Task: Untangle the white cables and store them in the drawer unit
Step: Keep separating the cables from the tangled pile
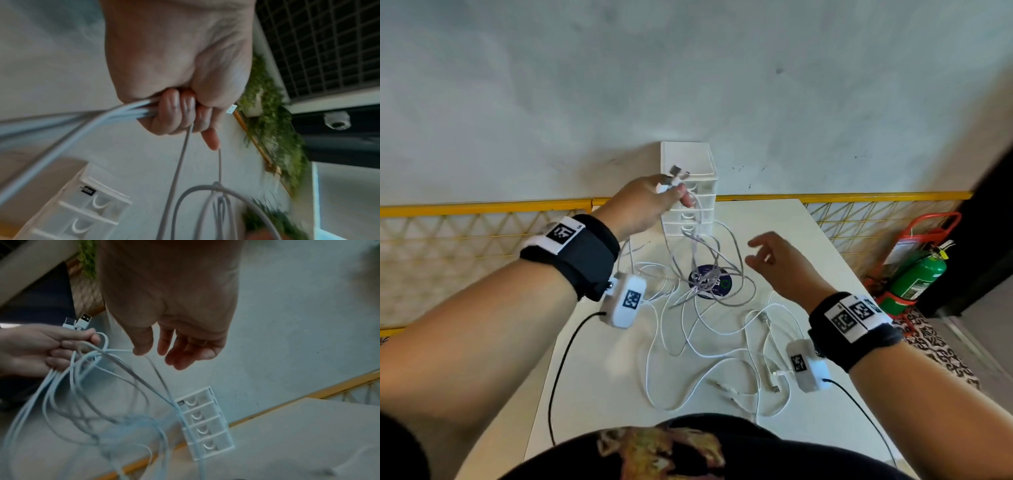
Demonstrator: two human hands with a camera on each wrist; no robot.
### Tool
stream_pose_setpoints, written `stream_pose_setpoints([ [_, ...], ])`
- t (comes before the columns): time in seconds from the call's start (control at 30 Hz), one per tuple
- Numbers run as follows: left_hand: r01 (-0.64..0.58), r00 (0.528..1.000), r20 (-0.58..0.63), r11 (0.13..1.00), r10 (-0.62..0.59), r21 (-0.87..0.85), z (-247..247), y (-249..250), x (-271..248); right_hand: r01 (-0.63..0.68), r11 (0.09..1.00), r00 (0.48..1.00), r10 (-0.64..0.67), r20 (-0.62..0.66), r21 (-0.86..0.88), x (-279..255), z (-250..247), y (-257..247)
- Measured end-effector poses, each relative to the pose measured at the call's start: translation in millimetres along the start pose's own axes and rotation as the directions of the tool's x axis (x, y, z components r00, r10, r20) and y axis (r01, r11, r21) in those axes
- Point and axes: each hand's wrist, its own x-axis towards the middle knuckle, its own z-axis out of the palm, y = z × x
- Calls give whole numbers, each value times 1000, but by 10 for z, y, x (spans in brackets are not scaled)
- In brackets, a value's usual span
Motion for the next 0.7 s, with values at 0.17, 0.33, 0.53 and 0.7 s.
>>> stream_pose_setpoints([
  [0.17, -101, 985, 152, 987, 81, 128, 271, 167, -91, 242, 953, 970, -236, -52, 181, 75, 59, -493],
  [0.33, -83, 979, -197, 983, 50, -166, -84, 195, -16, 36, 901, 939, 117, 323, -432, 82, 284, -94],
  [0.53, 40, 907, -417, 997, -65, -69, -347, -186, -76, -83, 990, 994, 91, 65, -118, -50, -76, 364],
  [0.7, 174, 914, -406, 926, -24, 336, -277, -521, -43, -64, 998, 998, 64, 28, -10, -24, -216, 14],
])
